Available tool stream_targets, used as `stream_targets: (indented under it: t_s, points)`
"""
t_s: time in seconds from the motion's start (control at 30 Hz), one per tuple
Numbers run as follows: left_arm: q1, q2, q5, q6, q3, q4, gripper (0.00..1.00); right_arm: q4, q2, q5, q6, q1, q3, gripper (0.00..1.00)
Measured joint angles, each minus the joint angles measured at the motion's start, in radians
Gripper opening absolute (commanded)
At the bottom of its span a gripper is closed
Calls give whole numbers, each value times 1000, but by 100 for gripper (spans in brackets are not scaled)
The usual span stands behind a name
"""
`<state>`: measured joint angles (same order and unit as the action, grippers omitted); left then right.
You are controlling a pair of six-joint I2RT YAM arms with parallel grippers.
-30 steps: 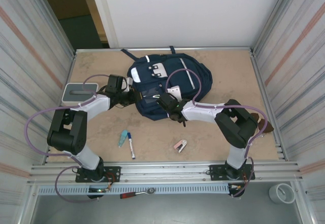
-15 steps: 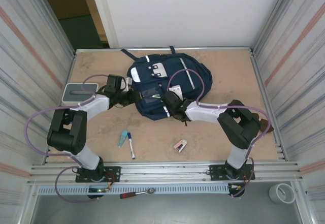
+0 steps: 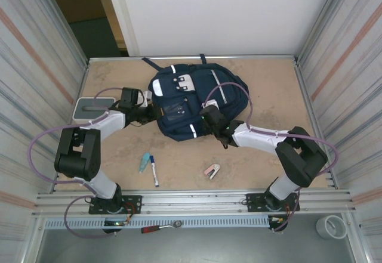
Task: Pack the student bag
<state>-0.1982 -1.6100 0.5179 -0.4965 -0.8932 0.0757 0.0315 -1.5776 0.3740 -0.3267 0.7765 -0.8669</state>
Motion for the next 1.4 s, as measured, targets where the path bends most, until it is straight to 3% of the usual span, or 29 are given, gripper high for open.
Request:
stream_targets:
  t_s: [0.6,0.77,0.93,1.03,1.17,1.4]
  points:
    - [55,8,-26,65,0,56,1,24,120,-204,7,-177,78,0]
    - [55,29,-69,65,0,68,45,30,136,-261,-9,-185,79,0]
    - [37,143,-224,69,0,105,66,57,153,-311,-58,-191,73,0]
    - [-29,249,-348,103,0,127,71,89,153,-344,-89,-196,50,0]
    - [-220,348,-526,230,0,109,72,132,153,-402,-115,-217,11,0]
    - [-570,269,-723,572,-1,-30,72,192,153,-532,-138,-267,-54,0]
